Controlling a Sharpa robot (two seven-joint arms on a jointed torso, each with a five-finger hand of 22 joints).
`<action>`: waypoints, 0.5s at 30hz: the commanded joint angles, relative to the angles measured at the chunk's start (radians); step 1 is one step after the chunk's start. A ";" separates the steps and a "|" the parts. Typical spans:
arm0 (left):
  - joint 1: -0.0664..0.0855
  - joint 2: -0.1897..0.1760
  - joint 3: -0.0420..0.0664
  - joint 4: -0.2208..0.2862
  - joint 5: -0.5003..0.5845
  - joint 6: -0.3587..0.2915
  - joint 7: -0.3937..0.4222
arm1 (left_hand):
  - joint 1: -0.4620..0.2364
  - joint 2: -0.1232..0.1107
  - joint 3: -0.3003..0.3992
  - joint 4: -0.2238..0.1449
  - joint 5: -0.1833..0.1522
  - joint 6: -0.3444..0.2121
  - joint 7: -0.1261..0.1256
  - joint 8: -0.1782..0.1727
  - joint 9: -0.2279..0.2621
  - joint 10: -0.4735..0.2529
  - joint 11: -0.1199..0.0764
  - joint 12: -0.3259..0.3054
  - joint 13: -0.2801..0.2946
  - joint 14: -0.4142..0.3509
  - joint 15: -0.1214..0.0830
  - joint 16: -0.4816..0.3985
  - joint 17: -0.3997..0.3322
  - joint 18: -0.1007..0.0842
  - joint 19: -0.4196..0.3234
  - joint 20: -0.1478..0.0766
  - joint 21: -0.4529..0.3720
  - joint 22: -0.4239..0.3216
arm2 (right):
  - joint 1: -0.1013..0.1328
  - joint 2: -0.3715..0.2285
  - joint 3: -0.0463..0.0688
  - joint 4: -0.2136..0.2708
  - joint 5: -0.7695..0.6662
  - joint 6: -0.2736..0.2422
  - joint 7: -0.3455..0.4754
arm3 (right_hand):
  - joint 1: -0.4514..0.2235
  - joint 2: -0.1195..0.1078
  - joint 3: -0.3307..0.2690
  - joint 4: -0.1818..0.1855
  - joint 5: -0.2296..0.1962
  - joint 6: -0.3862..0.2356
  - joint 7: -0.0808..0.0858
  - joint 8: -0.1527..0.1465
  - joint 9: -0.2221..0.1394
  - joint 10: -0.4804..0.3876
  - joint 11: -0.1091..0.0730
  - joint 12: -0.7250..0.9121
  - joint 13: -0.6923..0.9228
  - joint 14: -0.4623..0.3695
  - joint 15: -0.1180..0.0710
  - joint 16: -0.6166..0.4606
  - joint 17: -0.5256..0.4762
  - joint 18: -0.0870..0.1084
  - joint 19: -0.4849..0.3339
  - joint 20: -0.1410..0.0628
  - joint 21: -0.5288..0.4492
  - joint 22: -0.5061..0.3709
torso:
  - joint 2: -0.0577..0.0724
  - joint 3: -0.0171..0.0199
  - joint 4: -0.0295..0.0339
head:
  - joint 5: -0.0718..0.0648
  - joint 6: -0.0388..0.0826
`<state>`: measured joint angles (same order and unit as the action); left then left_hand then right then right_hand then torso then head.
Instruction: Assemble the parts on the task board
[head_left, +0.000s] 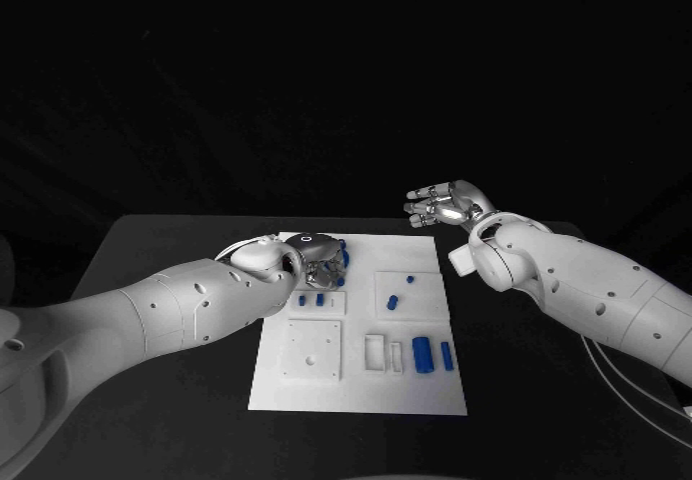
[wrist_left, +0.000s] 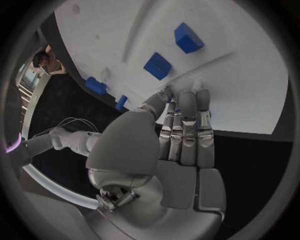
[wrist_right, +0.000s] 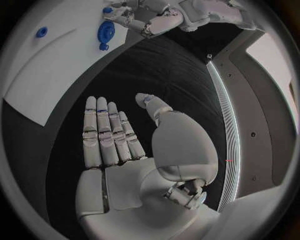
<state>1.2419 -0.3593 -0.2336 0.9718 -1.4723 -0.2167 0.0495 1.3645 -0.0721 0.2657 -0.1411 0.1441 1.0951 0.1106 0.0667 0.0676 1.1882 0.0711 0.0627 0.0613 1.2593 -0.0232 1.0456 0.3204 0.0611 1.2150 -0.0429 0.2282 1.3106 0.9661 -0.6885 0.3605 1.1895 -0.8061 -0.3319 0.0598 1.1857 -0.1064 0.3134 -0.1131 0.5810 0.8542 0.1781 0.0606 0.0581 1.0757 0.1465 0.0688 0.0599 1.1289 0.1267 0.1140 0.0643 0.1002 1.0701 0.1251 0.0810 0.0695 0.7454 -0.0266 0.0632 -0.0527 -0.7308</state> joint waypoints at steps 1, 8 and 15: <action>-0.005 0.005 -0.001 0.000 0.016 0.001 0.020 | 0.002 0.008 0.005 0.001 0.000 0.006 -0.003 -0.002 0.000 0.009 -0.001 -0.005 -0.001 -0.002 -0.002 0.006 -0.001 0.016 -0.008 -0.002 0.008 0.019 | 0.001 0.001 0.001 0.002 -0.008 0.013 0.011 | -0.007 0.005 -0.004 0.000 0.001 -0.006 0.000 -0.004 -0.001 -0.005 0.001 -0.004 -0.001 -0.006 0.002 -0.003 -0.001 0.009 -0.009 0.000 -0.003 -0.001 | -0.001 0.0002 0.0006 | 0.000 0.000; -0.006 0.007 -0.001 0.001 0.022 -0.005 0.025 | 0.001 0.014 0.008 0.005 0.000 0.009 -0.003 -0.002 0.000 0.012 -0.002 -0.005 -0.001 0.000 -0.002 0.011 -0.002 0.017 -0.008 -0.002 0.014 0.019 | 0.001 0.003 0.001 0.001 -0.008 0.015 0.011 | -0.004 0.004 -0.004 0.005 0.002 -0.003 -0.001 -0.004 -0.001 -0.004 0.001 -0.004 -0.002 -0.007 0.002 -0.003 -0.001 0.009 -0.010 0.000 -0.003 -0.001 | 0.000 0.0000 0.0002 | -0.001 0.001; -0.006 0.008 -0.001 0.002 0.024 -0.006 0.028 | 0.010 0.008 0.009 -0.002 0.001 0.008 -0.002 -0.002 0.000 0.014 -0.002 -0.005 -0.001 0.002 -0.002 0.018 -0.001 0.019 -0.009 -0.002 0.023 0.020 | 0.001 0.005 0.001 0.002 -0.008 0.015 0.011 | -0.004 0.004 -0.004 0.005 0.002 -0.003 -0.001 -0.004 -0.001 -0.004 0.001 -0.004 -0.002 -0.007 0.002 -0.003 -0.001 0.009 -0.010 0.000 -0.003 -0.001 | 0.000 0.0011 -0.0016 | -0.001 0.001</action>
<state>1.2402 -0.3564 -0.2336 0.9703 -1.4589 -0.2242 0.0586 1.3684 -0.0683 0.2724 -0.1423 0.1441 1.0986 0.1071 0.0667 0.0676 1.1954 0.0712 0.0627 0.0613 1.2593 -0.0232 1.0596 0.3197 0.0700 1.2129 -0.0451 0.2516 1.3100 0.9667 -0.6840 0.3605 1.1897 -0.8068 -0.3302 0.0599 1.1857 -0.1065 0.3107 -0.1104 0.5810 0.8543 0.1780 0.0606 0.0581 1.0758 0.1465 0.0688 0.0599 1.1290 0.1266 0.1140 0.0644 0.1003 1.0701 0.1251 0.0810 0.0695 0.7450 -0.0260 0.0627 -0.0530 -0.7290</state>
